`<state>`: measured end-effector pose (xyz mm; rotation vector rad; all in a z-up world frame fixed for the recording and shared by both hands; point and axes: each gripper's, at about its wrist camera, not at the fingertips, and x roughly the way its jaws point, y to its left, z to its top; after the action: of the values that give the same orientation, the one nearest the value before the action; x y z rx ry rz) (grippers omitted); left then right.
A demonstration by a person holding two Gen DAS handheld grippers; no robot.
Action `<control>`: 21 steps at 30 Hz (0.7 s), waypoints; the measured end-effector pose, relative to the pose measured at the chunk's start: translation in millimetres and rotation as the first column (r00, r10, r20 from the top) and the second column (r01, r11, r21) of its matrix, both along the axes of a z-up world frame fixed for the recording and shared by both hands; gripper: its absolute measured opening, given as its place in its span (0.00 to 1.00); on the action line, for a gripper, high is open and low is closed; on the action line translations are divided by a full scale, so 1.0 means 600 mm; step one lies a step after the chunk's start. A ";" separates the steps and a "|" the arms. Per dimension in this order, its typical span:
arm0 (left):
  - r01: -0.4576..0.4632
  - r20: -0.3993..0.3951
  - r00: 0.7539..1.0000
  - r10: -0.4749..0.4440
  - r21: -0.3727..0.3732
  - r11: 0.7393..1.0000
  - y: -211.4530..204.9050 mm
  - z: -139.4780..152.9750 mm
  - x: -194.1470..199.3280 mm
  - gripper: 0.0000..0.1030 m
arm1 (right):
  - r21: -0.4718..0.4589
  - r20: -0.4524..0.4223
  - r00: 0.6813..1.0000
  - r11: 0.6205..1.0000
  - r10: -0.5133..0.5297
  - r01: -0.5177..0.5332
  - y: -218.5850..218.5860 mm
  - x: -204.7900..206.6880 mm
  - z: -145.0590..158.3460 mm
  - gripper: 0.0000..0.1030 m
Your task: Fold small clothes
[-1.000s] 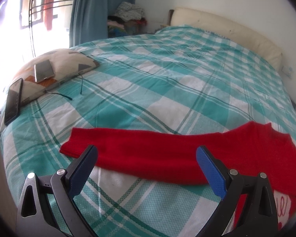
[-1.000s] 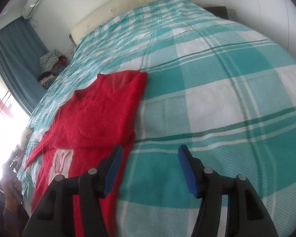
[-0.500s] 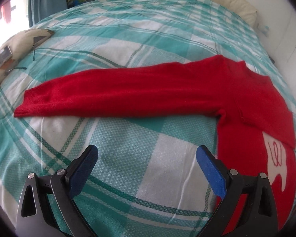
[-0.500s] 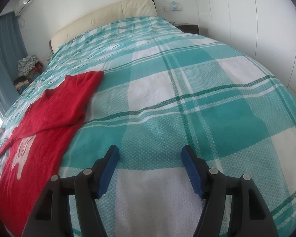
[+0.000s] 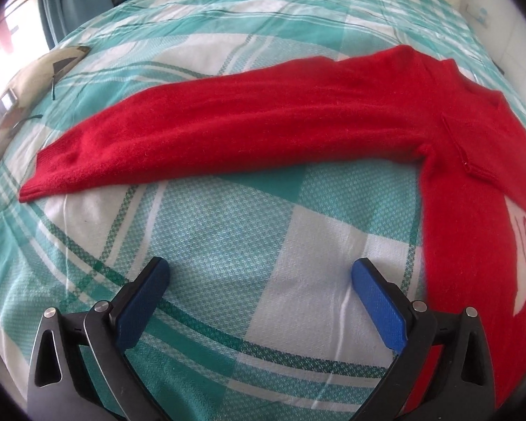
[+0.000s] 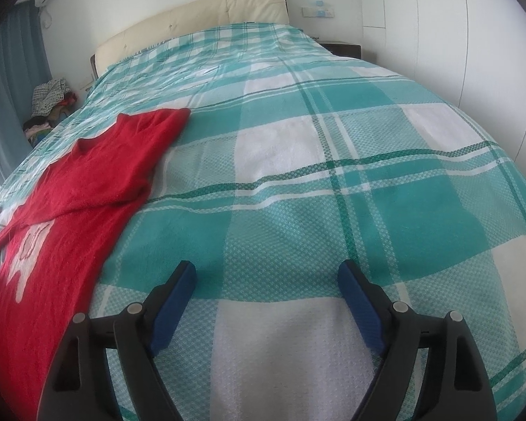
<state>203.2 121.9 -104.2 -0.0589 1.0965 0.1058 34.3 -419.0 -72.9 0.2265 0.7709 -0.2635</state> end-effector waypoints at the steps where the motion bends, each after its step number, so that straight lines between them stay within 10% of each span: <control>1: 0.000 0.002 1.000 0.000 -0.007 1.000 0.002 0.000 0.000 1.00 | -0.002 -0.001 1.000 1.000 0.002 -0.002 0.001 0.000 0.000 0.82; 13: 0.038 0.068 0.997 -0.031 -0.108 0.993 0.032 0.049 -0.023 0.98 | -0.002 -0.002 1.000 1.000 0.004 -0.004 0.002 0.002 0.000 0.83; 16: -0.011 0.178 0.983 0.046 -0.194 0.981 0.105 0.100 -0.042 0.99 | -0.003 -0.003 1.000 1.000 0.004 -0.004 0.002 0.002 -0.001 0.83; 21: -0.195 0.118 0.964 0.239 -0.299 0.934 0.281 0.128 -0.021 0.99 | -0.011 -0.009 1.000 1.000 0.005 -0.005 0.005 0.003 0.000 0.84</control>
<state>190.4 290.7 -27.3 -0.4432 0.9419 0.1393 35.9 -416.2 -73.1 0.2128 0.7788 -0.2638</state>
